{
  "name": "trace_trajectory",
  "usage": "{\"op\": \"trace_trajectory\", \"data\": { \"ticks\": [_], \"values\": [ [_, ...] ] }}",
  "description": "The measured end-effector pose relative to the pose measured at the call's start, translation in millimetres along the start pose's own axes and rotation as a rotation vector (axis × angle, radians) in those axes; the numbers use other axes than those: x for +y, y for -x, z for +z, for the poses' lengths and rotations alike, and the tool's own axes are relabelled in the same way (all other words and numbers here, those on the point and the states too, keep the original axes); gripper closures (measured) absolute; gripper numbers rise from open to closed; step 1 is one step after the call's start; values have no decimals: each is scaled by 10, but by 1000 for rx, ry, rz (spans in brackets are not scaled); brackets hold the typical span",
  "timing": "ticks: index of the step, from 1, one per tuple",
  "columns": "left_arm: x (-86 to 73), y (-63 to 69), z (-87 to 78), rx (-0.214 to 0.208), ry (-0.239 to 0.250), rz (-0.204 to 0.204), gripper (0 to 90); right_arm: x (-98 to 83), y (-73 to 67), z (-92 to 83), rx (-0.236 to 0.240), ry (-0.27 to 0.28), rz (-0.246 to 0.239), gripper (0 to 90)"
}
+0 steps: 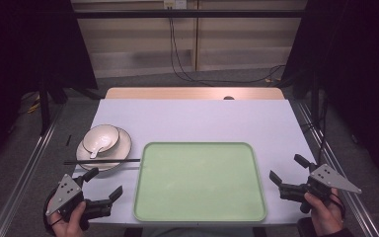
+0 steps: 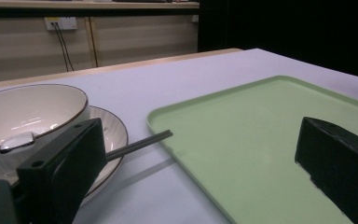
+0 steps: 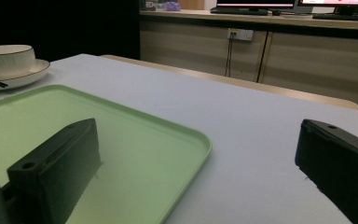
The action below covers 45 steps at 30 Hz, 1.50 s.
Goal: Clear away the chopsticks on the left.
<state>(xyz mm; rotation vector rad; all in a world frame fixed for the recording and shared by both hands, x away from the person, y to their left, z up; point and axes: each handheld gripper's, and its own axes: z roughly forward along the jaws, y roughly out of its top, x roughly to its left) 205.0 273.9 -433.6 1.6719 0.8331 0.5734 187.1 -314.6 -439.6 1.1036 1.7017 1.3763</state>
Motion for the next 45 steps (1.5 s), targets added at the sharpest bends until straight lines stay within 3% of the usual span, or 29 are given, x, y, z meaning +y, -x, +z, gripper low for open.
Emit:
{"op": "trace_trajectory", "data": {
  "ticks": [5, 7, 11, 12, 19, 22, 24, 25, 30, 31, 32, 33, 34, 38, 41, 45],
  "values": [
    [3, 2, 4, -5, 2, -3, 19, -2, -13, 2, 9, -3, -11, 0],
    [9, -11, 6, -33, -17, 1, 24, -5, -11, 9, 5, -3, -12, 0],
    [5, -14, 16, -48, -23, 6, 24, -5, -15, 8, 10, -1, -9, 0],
    [12, -18, 3, -51, -38, 29, 24, -6, -21, 15, 24, -4, -16, 0],
    [9, -106, -104, -56, -53, 49, 24, -7, -33, 22, 36, -2, -22, 0],
    [5, -157, -175, -42, -67, 76, 24, -5, -43, 28, 37, -3, -20, 1],
    [-3, -196, -212, -44, -69, 67, 25, -5, -44, 29, 41, -3, -20, 1],
    [-11, -213, -221, -56, -60, 42, 30, -4, -45, 28, 41, -4, -21, 2],
    [-36, -381, -271, -47, -94, 52, 43, -12, -41, 40, 42, -13, -22, 6],
    [-41, -462, -275, -64, -113, 36, 58, -13, -40, 41, 46, -13, -21, 6],
    [-41, -462, -275, -64, -113, 36, 58, -12, -41, 39, 49, -15, -21, 6],
    [-41, -552, -278, -80, -129, 9, 58, -13, -44, 43, 45, -13, -21, 6],
    [-41, -552, -278, -80, -129, 9, 63, -12, -44, 42, 48, -13, -21, 6],
    [-32, -736, -272, -62, -161, 41, 74, -12, -50, 46, 51, -16, -19, 6],
    [-23, -878, -220, -51, -211, 87, 80, -13, -57, 53, 56, -24, -18, 10],
    [-14, -973, -174, -48, -226, 122, 123, -11, -67, 58, 50, -20, -21, 8]
  ]
}}
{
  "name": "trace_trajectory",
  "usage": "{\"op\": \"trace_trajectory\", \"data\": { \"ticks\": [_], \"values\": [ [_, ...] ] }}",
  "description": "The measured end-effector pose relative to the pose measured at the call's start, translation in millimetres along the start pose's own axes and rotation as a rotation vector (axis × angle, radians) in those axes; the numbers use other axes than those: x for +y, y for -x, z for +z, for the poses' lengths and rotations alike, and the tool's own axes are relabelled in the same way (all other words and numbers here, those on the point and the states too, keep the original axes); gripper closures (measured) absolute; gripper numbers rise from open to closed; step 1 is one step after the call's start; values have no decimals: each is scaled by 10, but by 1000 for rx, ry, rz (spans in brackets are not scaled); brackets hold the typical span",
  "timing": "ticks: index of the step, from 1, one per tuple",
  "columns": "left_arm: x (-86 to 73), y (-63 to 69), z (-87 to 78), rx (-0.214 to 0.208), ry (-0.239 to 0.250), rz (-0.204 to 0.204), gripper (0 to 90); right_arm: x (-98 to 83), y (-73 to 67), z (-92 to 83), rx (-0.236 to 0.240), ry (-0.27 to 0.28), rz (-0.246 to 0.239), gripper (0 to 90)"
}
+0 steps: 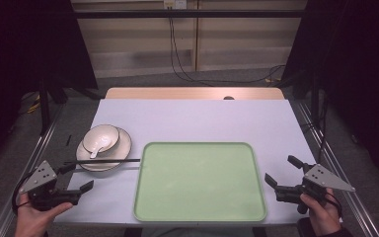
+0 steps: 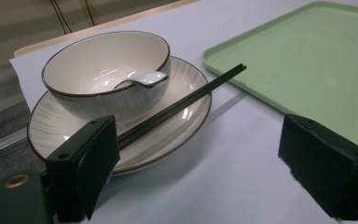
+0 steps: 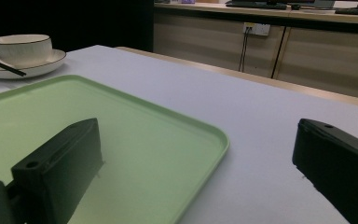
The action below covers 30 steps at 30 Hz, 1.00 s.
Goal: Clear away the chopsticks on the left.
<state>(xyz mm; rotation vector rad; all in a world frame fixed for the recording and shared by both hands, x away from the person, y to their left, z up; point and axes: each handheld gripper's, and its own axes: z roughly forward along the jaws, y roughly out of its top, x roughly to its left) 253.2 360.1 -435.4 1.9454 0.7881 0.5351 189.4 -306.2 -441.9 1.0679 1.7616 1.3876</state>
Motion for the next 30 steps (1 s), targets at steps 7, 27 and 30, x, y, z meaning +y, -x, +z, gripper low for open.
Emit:
{"op": "trace_trajectory", "data": {
  "ticks": [7, 27, 30],
  "values": [
    [19, -244, 109, -11, -49, 63, 297, -1, 0, 0, 3, 2, -1, 8],
    [89, -485, 415, -63, -158, 147, 605, -5, -2, 11, 8, -7, 10, 9],
    [88, -500, 451, -74, -169, 160, 652, -6, -5, 9, 10, -9, 12, 9]
  ]
}}
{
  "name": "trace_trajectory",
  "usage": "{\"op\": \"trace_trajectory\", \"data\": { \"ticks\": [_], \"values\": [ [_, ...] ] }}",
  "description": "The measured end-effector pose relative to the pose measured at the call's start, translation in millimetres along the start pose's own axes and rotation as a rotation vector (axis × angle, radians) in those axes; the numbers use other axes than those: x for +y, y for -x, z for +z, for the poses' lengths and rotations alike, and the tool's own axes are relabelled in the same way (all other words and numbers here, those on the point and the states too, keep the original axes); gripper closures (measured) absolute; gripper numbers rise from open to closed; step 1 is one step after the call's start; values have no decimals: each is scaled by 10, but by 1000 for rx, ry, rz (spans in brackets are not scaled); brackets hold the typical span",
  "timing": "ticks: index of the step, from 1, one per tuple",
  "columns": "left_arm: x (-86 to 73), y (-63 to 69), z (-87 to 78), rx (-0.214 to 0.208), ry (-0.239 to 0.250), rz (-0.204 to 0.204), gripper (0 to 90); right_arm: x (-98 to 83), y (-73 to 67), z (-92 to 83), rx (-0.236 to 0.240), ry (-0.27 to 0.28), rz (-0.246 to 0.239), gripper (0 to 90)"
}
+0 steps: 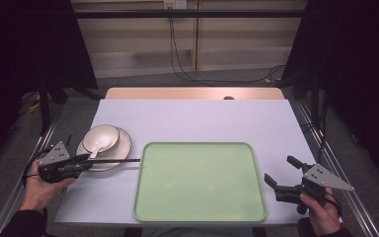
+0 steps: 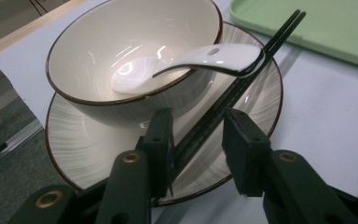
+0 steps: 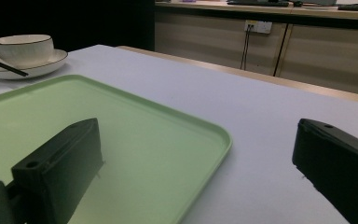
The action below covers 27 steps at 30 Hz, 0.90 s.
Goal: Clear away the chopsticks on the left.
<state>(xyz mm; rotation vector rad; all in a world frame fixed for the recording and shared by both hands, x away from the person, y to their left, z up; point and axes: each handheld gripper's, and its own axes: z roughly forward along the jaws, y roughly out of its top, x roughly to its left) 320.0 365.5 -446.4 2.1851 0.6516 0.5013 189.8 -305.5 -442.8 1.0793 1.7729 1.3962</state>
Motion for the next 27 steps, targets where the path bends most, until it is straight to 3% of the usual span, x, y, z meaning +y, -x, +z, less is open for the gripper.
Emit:
{"op": "trace_trajectory", "data": {
  "ticks": [4, 7, 15, 21, 27],
  "values": [
    [7, -11, 14, -26, -18, 21, 741, -1, 3, 1, 5, 1, 3, 12],
    [14, -10, 39, -42, -21, 45, 748, 1, 0, 0, 7, 4, 3, 13],
    [27, -27, 65, -52, -23, 50, 751, -2, -1, 0, 8, 0, 7, 13],
    [59, -32, 61, -72, -39, 82, 708, -2, -1, 0, 6, -1, 0, 13],
    [84, -21, 82, -88, -52, 105, 725, -1, -1, 0, 10, -5, 7, 12]
  ]
}}
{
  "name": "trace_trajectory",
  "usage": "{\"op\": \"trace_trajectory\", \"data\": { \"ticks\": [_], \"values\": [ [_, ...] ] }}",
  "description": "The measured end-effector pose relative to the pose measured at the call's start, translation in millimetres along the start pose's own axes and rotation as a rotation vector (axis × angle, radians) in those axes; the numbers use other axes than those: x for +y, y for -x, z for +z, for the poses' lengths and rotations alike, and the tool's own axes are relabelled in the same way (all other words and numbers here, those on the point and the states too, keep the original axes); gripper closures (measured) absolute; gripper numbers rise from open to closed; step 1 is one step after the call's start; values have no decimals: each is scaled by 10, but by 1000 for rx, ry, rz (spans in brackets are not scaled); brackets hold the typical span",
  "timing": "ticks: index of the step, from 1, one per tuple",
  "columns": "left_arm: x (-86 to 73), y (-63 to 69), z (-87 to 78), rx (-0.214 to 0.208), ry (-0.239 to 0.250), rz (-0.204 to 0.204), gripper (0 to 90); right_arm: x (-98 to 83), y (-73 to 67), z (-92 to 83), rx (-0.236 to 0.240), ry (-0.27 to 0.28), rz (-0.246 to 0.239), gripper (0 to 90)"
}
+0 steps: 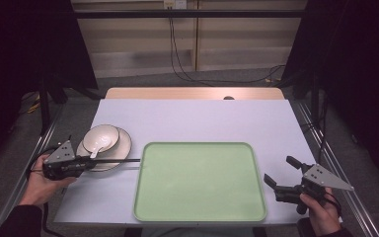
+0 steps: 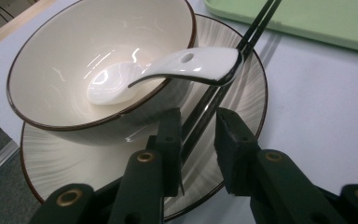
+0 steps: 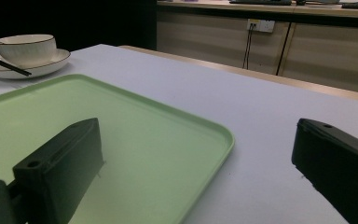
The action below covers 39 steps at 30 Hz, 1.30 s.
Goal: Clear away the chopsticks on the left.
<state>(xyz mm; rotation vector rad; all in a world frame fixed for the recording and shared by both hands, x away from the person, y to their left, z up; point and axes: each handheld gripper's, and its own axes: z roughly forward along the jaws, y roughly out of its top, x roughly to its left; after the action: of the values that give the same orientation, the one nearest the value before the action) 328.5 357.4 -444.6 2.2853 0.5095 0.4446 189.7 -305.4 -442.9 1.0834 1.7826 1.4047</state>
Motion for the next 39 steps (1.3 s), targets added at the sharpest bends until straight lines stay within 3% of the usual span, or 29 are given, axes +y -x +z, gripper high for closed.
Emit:
{"op": "trace_trajectory", "data": {
  "ticks": [14, 18, 33, 35, 39],
  "values": [
    [16, 7, 42, -45, -54, 47, 779, -1, 2, -1, -1, 1, 0, 10],
    [52, -16, 54, -76, -76, 64, 781, -2, 10, 2, -3, 0, 1, 9],
    [116, -43, 98, -130, -114, 1, 862, -9, 14, 1, -4, -3, 6, 8],
    [125, -40, 102, -134, -115, 2, 862, -8, 14, 1, -4, -3, 7, 8],
    [138, -24, 95, -125, -88, -36, 863, -8, 13, -2, 2, -5, 4, 7]
  ]
}}
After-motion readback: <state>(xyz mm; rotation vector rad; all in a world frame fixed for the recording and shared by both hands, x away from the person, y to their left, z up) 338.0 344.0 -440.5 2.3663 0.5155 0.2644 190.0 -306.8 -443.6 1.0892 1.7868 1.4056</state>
